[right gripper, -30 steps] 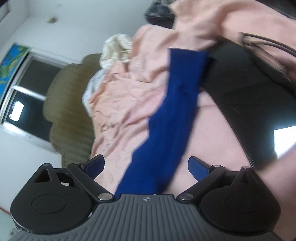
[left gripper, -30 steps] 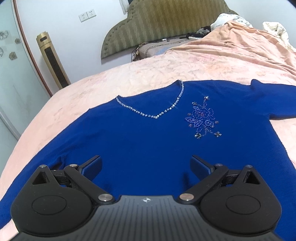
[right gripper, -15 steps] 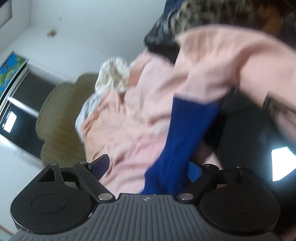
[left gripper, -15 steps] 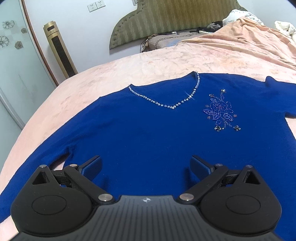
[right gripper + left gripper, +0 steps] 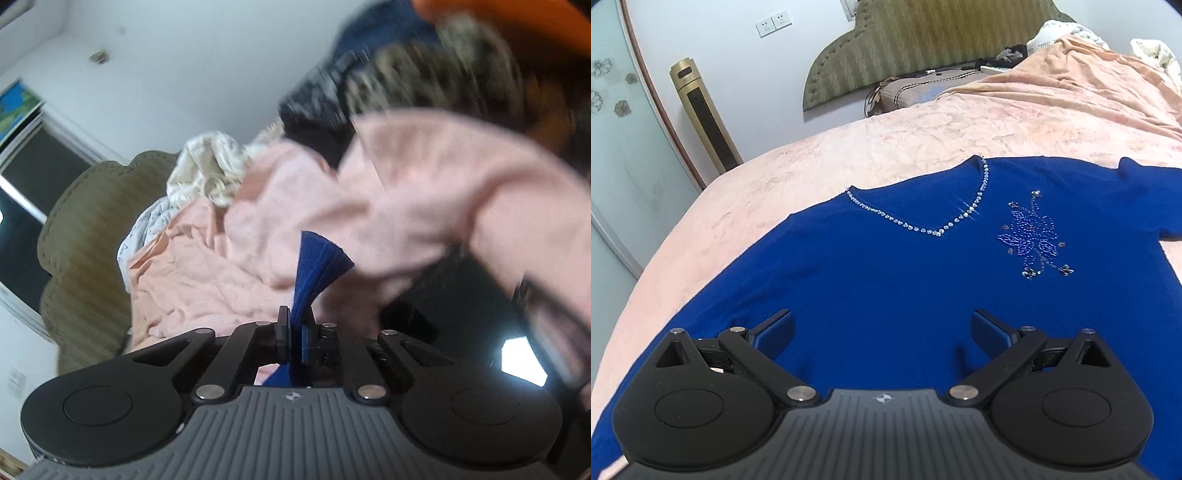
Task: Fold small clothes
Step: 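Grasp the blue sweater sleeve cuff with the right gripper, then carry the held sleeve with the right gripper across the sweater body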
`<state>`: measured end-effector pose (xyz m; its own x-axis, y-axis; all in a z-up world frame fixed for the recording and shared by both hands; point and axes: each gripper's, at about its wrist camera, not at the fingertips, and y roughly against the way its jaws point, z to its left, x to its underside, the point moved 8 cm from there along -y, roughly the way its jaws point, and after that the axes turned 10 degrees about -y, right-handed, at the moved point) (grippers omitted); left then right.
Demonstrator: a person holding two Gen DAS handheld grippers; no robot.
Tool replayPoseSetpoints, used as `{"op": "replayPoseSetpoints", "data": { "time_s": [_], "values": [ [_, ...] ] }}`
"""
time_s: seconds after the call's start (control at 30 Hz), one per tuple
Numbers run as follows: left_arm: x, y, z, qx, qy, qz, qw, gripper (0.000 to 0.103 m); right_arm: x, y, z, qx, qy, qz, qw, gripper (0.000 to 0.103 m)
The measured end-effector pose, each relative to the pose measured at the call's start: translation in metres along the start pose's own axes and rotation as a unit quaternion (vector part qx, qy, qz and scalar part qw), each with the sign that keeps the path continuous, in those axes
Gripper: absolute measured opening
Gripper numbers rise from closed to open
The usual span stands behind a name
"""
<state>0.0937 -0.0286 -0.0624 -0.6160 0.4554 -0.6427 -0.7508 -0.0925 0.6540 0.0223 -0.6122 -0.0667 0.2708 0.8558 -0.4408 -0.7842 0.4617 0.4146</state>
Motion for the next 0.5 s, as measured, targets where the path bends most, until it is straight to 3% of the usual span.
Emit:
{"op": "replayPoseSetpoints", "data": {
  "time_s": [0.1, 0.2, 0.33, 0.5],
  "values": [
    [0.0, -0.005, 0.003, -0.002, 0.003, 0.002, 1.0, 0.102, 0.001, 0.026, 0.04, 0.01, 0.084, -0.054, 0.995, 0.01],
    [0.005, -0.01, 0.008, 0.006, 0.011, 0.005, 0.9999, 0.102, 0.038, 0.05, 0.098, -0.021, 0.201, -0.067, 0.977, 0.01],
    [0.012, -0.011, 0.022, 0.001, 0.015, 0.001, 0.9999, 0.102, 0.132, 0.067, 0.17, -0.098, 0.305, -0.008, 0.947, 0.01],
    [0.022, -0.01, 0.055, -0.02, 0.031, -0.013, 0.9992, 0.102, 0.266, 0.077, 0.225, -0.165, 0.39, 0.077, 0.903, 0.01]
  ]
}}
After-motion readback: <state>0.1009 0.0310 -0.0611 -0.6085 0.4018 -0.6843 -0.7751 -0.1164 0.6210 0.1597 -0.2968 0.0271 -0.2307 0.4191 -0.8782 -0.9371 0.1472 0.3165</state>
